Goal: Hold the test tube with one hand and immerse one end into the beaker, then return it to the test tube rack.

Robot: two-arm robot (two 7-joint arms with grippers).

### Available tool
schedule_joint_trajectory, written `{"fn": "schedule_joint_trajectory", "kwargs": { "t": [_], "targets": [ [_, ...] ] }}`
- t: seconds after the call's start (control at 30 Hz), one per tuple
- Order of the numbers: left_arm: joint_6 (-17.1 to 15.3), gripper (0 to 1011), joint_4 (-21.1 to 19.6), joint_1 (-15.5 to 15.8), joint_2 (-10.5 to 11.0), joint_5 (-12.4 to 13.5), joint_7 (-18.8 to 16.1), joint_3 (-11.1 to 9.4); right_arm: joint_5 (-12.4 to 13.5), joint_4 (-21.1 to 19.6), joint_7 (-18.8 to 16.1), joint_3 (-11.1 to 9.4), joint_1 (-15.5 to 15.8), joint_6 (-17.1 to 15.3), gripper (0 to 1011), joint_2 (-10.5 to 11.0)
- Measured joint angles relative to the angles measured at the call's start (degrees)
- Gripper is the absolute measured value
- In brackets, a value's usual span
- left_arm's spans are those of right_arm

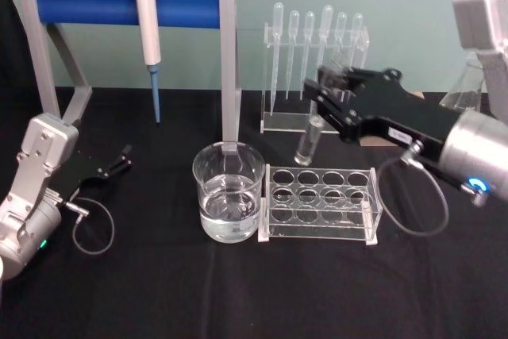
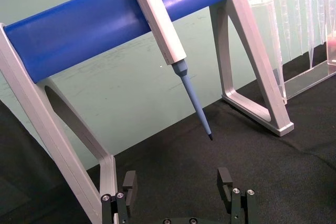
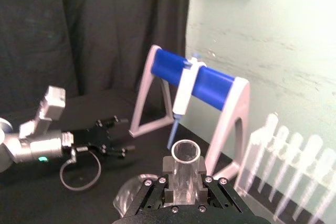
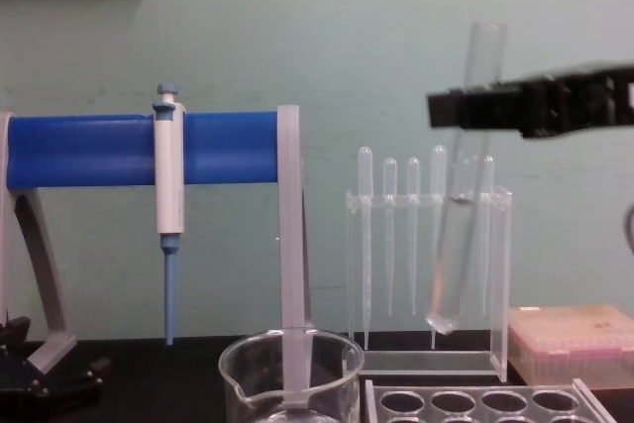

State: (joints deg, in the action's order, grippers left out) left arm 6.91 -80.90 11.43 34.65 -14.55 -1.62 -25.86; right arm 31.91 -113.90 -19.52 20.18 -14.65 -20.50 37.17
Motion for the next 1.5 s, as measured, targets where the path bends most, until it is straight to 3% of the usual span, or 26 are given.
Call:
{"fn": "schedule_joint_trajectory", "kwargs": {
  "t": [0.3, 0.97, 1.5],
  "targets": [
    [0.0, 1000, 0.0, 0.0, 0.0, 0.0, 0.0, 0.0, -0.1, 0.0, 1.4, -1.4, 4.1, 0.9, 228, 1.3],
    [0.0, 1000, 0.0, 0.0, 0.0, 0.0, 0.0, 0.0, -3.4, 6.9, 1.8, 1.2, 2.2, 0.7, 228, -3.0],
    [0.0, 1000, 0.0, 0.0, 0.0, 0.0, 0.0, 0.0, -4.4, 8.2, 1.4, 1.4, 2.6, 0.5, 228, -4.6]
  ]
}}
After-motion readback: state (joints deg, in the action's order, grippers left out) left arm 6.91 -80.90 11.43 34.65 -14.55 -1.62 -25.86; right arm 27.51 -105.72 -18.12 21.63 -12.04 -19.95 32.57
